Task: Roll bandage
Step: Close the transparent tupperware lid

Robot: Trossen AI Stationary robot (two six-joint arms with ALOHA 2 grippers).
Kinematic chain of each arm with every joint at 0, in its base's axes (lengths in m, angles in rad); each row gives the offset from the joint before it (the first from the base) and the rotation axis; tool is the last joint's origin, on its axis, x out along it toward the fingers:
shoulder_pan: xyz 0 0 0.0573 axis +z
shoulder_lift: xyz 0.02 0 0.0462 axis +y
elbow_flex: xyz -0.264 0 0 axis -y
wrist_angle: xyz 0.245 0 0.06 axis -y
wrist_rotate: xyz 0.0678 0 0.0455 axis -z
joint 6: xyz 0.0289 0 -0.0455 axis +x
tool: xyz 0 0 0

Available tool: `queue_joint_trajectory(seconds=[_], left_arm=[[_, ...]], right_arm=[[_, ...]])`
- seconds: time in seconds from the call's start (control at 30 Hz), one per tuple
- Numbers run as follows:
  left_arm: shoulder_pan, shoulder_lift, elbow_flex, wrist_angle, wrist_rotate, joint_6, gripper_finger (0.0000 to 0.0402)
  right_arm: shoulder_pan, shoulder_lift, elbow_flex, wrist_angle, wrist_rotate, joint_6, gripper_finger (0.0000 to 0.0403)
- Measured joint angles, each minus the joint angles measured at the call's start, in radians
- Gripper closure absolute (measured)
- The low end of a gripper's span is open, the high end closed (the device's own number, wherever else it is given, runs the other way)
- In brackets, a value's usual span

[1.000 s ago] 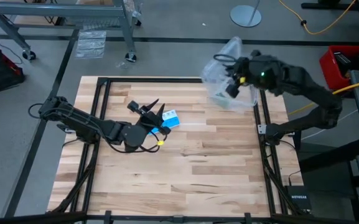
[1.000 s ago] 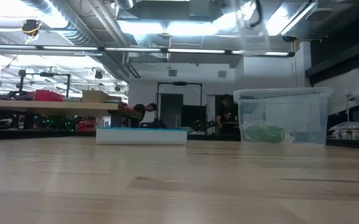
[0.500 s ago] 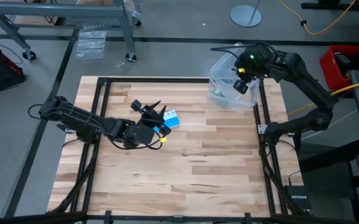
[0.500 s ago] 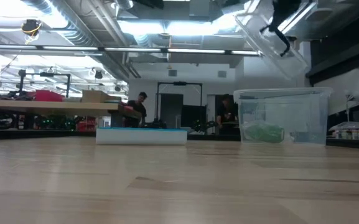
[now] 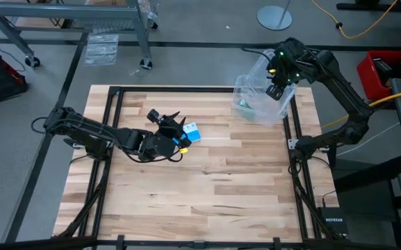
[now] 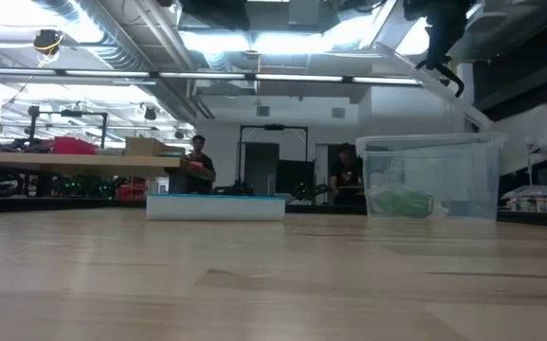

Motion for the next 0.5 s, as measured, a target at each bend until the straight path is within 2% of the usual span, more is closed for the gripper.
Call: queue_joint_trajectory(seconds=[0.33, 0.5], left_arm=[[0.004, 0.000, 0.000, 0.001, 0.011, -0.010, 0.0277], [0.004, 0.000, 0.000, 0.000, 0.016, -0.010, 0.0277]], right_arm=[[-0.011, 0.086, 0.000, -0.003, -0.049, -0.027, 0.0370], [-0.010, 0.139, 0.000, -0.002, -0.027, -0.036, 0.0370]])
